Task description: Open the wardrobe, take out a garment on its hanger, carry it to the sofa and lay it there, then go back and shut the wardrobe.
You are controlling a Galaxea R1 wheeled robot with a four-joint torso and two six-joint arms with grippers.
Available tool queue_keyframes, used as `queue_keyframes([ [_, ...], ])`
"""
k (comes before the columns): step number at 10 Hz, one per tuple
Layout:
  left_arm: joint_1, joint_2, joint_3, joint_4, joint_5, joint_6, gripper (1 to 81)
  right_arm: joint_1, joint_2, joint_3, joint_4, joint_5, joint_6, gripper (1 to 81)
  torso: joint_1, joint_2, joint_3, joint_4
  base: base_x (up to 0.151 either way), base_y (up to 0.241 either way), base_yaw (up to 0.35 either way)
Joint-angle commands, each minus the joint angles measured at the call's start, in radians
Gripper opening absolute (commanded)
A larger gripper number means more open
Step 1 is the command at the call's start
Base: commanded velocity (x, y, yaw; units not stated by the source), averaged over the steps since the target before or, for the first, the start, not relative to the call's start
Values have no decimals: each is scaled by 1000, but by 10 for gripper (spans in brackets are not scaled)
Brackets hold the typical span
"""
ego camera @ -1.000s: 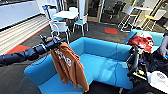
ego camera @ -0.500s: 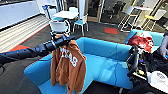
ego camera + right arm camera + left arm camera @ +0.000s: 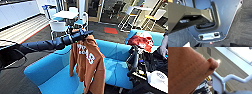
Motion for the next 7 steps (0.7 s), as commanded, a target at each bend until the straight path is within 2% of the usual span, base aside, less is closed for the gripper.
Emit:
queue_keyframes([
  [1,-258,21,-46,-69,-66,13,10,-1,2,6,3,-60,-3,811,0,0,-93,0,0,0,0],
  [3,-273,28,-67,-89,-68,11,10,0,2,6,3,-61,-3,811,0,0,-113,0,0,0,0],
  [5,-278,47,-95,-109,-77,11,10,2,2,6,3,-63,-5,811,0,0,-176,0,0,0,0],
  [6,-267,64,-98,-109,-76,11,10,2,2,6,4,-63,-5,811,0,1,-117,0,0,0,0],
  [7,-241,83,-102,-106,-76,17,10,2,2,6,3,-63,-3,811,0,1,-143,0,0,0,0],
])
